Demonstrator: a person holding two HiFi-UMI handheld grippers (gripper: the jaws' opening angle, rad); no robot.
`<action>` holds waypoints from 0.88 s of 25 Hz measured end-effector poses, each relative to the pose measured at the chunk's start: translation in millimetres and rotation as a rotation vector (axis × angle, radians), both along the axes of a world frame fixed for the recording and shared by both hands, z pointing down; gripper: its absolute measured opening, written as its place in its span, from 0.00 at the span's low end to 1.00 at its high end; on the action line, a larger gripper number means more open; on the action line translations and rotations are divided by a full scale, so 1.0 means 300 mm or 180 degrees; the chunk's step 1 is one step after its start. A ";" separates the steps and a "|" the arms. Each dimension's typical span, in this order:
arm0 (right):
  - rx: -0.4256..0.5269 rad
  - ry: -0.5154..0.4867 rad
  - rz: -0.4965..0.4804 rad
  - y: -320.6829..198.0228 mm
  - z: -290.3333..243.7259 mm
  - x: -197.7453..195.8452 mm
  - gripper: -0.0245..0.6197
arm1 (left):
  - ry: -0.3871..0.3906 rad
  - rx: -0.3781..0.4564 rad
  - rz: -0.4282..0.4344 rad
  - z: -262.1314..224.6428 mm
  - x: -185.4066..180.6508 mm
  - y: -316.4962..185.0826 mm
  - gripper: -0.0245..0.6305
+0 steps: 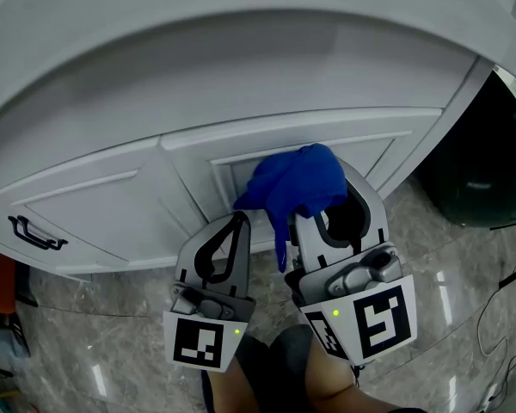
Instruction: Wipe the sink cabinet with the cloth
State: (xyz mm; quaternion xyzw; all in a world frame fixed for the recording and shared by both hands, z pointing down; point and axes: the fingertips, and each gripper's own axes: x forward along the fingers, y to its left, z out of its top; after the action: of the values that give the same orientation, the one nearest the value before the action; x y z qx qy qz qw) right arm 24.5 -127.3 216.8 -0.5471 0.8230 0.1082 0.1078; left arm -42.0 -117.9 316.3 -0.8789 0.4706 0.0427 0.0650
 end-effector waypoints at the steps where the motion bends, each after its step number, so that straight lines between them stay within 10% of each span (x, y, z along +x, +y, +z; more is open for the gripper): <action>1: -0.0005 0.0001 0.0027 0.001 -0.001 0.005 0.22 | 0.0000 0.0002 0.0006 -0.001 0.001 0.000 0.04; 22: -0.0056 -0.0180 0.0468 0.011 -0.018 0.150 0.22 | 0.0022 -0.0048 0.0038 0.021 -0.005 -0.016 0.04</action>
State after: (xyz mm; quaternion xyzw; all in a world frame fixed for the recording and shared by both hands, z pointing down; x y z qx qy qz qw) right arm 69.5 -123.9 211.3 -0.6097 0.7782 0.0931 0.1179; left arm -43.5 -122.6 322.5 -0.8820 0.4659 0.0425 0.0564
